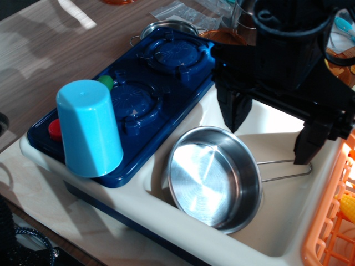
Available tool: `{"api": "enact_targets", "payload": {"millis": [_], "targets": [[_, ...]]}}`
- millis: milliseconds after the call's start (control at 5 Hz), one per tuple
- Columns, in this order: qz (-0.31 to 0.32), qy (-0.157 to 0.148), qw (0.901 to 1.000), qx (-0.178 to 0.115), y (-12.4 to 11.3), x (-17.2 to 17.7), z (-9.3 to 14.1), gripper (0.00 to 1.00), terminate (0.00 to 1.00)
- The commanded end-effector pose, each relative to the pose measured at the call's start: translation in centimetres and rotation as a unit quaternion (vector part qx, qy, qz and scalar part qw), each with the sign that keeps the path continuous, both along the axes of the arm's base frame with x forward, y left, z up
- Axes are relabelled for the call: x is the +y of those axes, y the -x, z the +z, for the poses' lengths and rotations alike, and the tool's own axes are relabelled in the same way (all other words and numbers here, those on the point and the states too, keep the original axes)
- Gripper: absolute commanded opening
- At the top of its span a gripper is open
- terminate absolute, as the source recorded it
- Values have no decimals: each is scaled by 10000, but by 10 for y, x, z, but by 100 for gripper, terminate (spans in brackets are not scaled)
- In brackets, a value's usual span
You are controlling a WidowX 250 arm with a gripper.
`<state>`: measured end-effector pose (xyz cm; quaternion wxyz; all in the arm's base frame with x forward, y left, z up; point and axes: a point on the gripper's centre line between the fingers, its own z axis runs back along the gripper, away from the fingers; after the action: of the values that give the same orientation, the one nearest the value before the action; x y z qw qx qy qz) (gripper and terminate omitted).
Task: Put pan on stove from sink
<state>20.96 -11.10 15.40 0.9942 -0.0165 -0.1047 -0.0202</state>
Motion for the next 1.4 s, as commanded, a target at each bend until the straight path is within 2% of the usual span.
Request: {"api": "enact_targets", "payload": {"millis": [0, 200, 600, 1000, 1200], "targets": [[0, 0, 10000, 0, 0, 0, 0, 100, 0], [-177, -366, 9992, -63, -2, 14, -1, 100, 0], [-116, -856, 9962, -90, 2, 30, -11, 100, 0], [-318, -1057, 9936, -255, 0, 55, -36, 100, 0], [-465, -1101, 9925, -260, -3, 69, -38, 100, 0]]}}
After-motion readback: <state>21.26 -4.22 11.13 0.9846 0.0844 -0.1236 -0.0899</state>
